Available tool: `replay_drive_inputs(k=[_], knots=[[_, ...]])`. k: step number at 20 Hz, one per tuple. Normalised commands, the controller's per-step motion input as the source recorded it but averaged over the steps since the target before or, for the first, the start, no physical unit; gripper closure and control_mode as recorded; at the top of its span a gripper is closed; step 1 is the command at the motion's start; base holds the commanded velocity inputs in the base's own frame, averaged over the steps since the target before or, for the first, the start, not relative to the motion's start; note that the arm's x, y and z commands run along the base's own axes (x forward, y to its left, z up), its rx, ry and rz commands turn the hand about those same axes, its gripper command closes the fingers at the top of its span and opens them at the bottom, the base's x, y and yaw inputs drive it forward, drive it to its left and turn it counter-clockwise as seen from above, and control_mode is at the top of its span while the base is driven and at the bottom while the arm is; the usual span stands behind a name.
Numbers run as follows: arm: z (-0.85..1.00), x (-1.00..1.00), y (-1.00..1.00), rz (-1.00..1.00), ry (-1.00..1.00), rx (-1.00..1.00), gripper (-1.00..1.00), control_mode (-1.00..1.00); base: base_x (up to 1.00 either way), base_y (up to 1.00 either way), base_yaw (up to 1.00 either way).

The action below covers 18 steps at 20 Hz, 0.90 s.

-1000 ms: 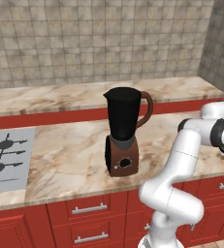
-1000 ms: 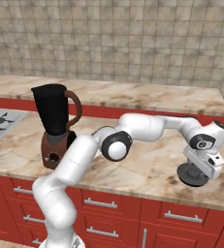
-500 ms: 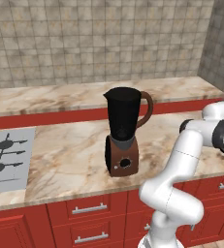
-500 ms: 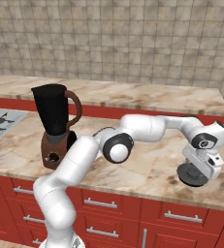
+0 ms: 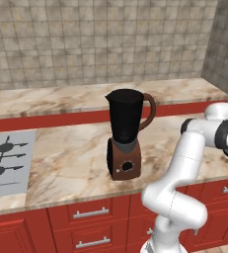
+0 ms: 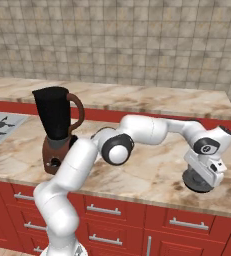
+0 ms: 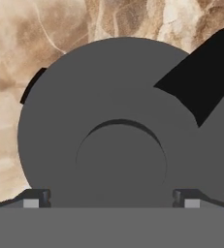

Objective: Close the lid blender by securely placing the lid on top.

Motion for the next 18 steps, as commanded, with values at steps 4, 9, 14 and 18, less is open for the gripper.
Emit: replay_drive_inputs(k=[4,9,14,18], knots=[[-0.47,0.02,0.02,0.0,0.0,0.0,-1.0,-1.0,0.0,0.0,0.0],[-0.31,0.2,-0.09,0.0,0.0,0.0,-1.0,-1.0,0.0,0.0,0.0],[-0.49,0.06,-0.13,0.0,0.0,0.0,-1.0,-1.0,0.0,0.0,0.0],[-0.86,0.0,0.0,0.0,0.02,-0.03,1.0,-1.0,0.0,0.0,0.0]])
